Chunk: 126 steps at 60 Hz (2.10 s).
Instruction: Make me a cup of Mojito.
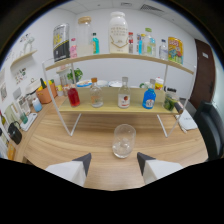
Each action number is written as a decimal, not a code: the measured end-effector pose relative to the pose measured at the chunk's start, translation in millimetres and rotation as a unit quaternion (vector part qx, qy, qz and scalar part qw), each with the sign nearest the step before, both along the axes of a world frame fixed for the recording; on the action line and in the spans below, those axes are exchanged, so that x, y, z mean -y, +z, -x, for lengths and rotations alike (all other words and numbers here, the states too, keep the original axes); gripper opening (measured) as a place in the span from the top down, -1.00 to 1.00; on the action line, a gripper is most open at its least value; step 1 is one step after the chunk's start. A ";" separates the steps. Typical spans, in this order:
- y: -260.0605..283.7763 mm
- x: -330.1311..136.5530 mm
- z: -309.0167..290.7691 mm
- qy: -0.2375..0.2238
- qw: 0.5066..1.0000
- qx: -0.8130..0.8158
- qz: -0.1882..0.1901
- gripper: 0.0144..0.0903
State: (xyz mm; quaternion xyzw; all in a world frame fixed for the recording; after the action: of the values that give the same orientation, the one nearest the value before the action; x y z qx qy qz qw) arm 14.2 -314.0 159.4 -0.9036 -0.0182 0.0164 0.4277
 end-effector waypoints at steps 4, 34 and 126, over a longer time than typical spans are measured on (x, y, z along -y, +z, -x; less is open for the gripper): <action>-1.1 2.7 -0.4 -0.001 1.000 -0.002 0.002 -0.89; -14.9 54.2 -64.1 -0.021 0.999 -0.006 0.032 -0.89; 21.4 -139.1 -201.3 -0.052 0.998 -0.029 0.022 0.95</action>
State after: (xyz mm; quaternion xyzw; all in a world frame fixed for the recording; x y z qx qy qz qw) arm 215.6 -174.9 180.8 -0.9115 0.0417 0.0202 0.4088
